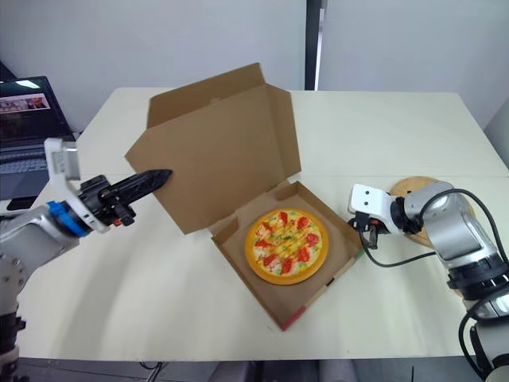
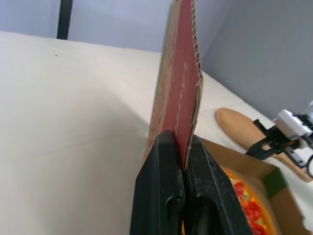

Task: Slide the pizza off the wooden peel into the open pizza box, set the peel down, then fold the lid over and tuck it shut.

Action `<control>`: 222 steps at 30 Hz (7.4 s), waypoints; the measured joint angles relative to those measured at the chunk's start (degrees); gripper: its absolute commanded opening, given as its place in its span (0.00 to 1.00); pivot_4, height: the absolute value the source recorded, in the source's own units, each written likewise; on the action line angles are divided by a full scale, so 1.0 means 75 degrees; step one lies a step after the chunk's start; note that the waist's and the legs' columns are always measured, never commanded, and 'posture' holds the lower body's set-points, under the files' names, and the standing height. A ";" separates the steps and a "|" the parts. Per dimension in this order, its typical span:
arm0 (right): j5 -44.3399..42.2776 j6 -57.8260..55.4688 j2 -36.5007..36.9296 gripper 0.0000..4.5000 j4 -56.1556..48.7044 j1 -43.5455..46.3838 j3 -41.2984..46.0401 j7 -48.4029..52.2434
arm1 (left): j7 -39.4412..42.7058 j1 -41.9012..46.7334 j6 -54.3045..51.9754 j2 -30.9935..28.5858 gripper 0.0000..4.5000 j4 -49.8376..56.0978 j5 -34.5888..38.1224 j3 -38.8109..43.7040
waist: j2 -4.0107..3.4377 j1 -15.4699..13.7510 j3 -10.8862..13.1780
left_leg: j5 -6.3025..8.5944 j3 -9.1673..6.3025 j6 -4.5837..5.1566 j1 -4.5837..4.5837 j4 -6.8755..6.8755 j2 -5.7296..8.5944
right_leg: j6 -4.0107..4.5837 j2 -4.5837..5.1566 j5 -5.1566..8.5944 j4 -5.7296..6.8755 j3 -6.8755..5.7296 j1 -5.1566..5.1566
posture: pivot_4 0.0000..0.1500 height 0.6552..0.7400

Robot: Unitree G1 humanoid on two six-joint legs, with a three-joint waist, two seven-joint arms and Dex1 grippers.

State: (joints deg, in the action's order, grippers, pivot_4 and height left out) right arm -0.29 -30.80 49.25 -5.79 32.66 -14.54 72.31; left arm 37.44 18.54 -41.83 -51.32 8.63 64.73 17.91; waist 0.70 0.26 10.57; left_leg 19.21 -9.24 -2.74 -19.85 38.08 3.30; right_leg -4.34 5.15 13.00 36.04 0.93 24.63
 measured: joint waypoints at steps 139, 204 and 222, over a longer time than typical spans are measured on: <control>-0.1918 -0.3518 -0.4067 0.00 -0.3105 0.0482 0.2817 -0.8658 | -0.0491 0.1938 0.2382 0.4131 0.53 -0.0606 -0.5021 -0.0854 | -0.0002 0.0233 -0.0014 | -0.0023 0.0015 -0.0024 -0.0122 0.0127 0.0014 | 0.0017 -0.0002 -0.0074 0.0134 0.0027 0.0149 | 1.00 1.00; -0.1923 -0.5199 -0.4950 0.00 -0.4076 0.0782 0.3392 -0.9082 | -0.2551 0.2349 -0.0066 0.4904 0.00 0.1200 -0.4141 -0.0807 | -0.0002 0.0216 -0.0016 | -0.0025 0.0015 -0.0026 -0.0122 0.0129 0.0015 | 0.0020 0.0000 -0.0075 0.0139 0.0028 0.0149 | 1.00 1.00; -0.1923 -0.6463 -0.6188 0.00 -0.6127 -0.0401 0.3592 -0.9485 | -0.2776 0.1094 -0.0742 0.4846 0.00 0.2475 -0.3005 -0.0518 | -0.0020 0.0219 -0.0119 | -0.0025 0.0018 -0.0027 -0.0109 0.0125 0.0011 | 0.0022 -0.0006 -0.0076 0.0142 0.0033 0.0144 | 1.00 1.00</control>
State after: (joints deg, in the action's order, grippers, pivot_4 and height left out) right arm -14.71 -79.27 2.84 -51.75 29.65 12.40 1.18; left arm 16.62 26.75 -47.39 -14.97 27.20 42.19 14.03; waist 0.55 1.90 9.68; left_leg 19.02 -9.10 -2.94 -20.67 39.02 3.38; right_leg -4.18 5.11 12.43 37.11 1.17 25.71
